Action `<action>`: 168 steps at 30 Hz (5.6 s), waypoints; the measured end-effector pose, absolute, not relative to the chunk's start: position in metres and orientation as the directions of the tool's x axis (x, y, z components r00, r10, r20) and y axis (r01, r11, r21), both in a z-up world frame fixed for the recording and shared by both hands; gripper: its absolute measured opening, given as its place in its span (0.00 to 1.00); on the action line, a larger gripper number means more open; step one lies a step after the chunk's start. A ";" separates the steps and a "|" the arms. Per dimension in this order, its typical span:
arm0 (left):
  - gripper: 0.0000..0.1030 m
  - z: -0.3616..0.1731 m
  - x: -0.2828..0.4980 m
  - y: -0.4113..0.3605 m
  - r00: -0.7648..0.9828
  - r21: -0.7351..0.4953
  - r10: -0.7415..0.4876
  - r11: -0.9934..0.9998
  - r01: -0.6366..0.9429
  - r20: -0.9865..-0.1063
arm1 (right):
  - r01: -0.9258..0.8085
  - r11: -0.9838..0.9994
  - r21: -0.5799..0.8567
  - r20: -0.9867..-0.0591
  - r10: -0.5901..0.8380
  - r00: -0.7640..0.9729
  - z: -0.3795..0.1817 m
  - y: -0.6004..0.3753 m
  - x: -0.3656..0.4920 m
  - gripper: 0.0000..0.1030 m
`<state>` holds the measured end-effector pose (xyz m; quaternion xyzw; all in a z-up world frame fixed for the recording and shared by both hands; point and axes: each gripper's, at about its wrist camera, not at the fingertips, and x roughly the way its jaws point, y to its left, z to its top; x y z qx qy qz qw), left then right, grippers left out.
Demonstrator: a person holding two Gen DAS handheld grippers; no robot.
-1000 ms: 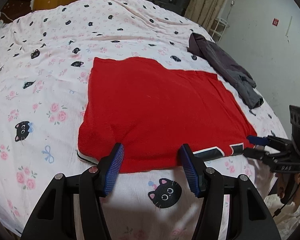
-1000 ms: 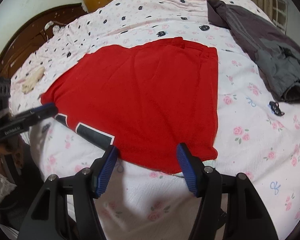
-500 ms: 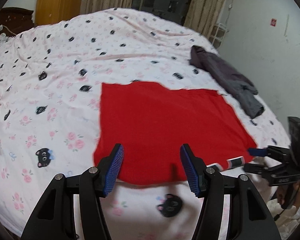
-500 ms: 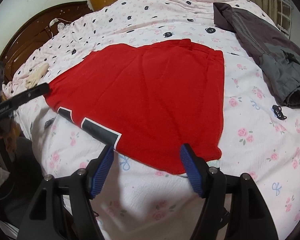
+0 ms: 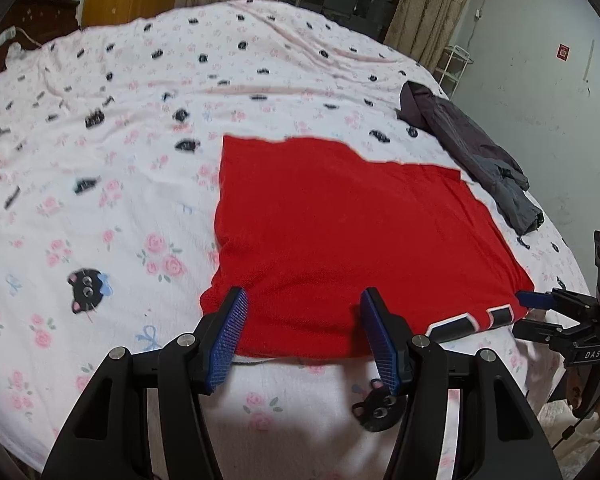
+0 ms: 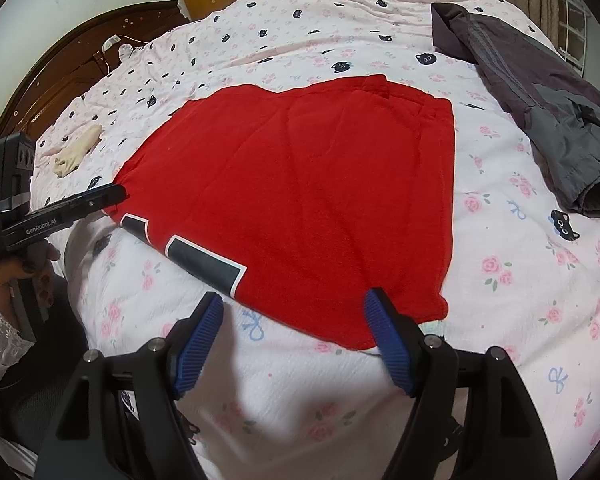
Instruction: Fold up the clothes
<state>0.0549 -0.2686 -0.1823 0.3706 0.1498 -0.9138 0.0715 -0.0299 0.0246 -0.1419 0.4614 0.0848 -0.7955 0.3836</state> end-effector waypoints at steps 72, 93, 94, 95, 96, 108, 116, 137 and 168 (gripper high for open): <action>0.69 -0.196 -0.004 0.024 -0.835 0.531 -0.133 -0.821 -0.209 -0.534 | 0.419 -0.618 0.665 -0.683 -0.730 0.006 -0.131 0.117 -0.161 0.73; 0.69 -0.195 0.002 0.008 -0.863 0.605 -0.184 -0.779 -0.163 -0.470 | 0.393 -0.573 0.719 -0.644 -0.762 0.068 -0.138 0.114 -0.162 0.73; 0.69 -0.195 0.002 0.009 -0.864 0.610 -0.184 -0.775 -0.166 -0.468 | 0.385 -0.567 0.728 -0.640 -0.764 0.086 -0.141 0.112 -0.162 0.73; 0.69 -0.196 0.002 0.009 -0.864 0.609 -0.184 -0.776 -0.165 -0.469 | 0.381 -0.560 0.736 -0.637 -0.763 0.109 -0.144 0.108 -0.161 0.73; 0.69 -0.196 0.003 0.009 -0.863 0.608 -0.185 -0.777 -0.164 -0.469 | 0.379 -0.556 0.740 -0.638 -0.759 0.132 -0.147 0.103 -0.160 0.73; 0.68 -0.202 0.006 0.020 -0.855 0.601 -0.153 -0.772 -0.209 -0.495 | 0.391 -0.494 0.777 -0.610 -0.744 0.273 -0.149 0.067 -0.146 0.74; 0.68 -0.202 0.000 0.024 -0.858 0.618 -0.156 -0.756 -0.215 -0.489 | 0.397 -0.449 0.801 -0.571 -0.771 0.281 -0.132 0.064 -0.145 0.74; 0.16 -0.192 -0.016 0.004 -0.845 0.588 -0.191 -0.791 -0.169 -0.500 | 0.411 -0.449 0.793 -0.575 -0.775 0.263 -0.119 0.076 -0.148 0.74; 0.12 -0.181 -0.018 -0.007 -0.863 0.571 -0.210 -0.814 -0.106 -0.460 | -0.054 -0.422 0.905 -0.395 -0.882 0.258 -0.197 0.048 -0.245 0.74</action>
